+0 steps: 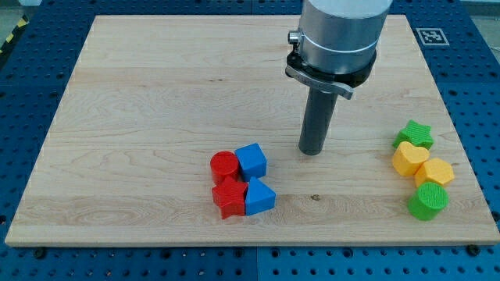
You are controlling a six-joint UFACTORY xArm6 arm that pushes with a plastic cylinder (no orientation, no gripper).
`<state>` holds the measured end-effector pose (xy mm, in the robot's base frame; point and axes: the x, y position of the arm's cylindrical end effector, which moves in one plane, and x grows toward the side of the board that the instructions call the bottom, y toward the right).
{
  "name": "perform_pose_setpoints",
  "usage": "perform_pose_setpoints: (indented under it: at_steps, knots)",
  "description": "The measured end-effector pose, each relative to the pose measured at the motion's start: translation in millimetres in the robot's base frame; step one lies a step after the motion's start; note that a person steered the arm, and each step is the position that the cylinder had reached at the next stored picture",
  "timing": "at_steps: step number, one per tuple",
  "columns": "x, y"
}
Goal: Move your arm right to the green star
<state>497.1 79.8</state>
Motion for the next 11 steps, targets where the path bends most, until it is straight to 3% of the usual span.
perform_pose_setpoints:
  at_steps: [4, 6, 8, 9, 11]
  knots:
    - [-37, 56]
    - [-77, 96]
    - [-36, 209]
    - [-5, 217]
    - [16, 228]
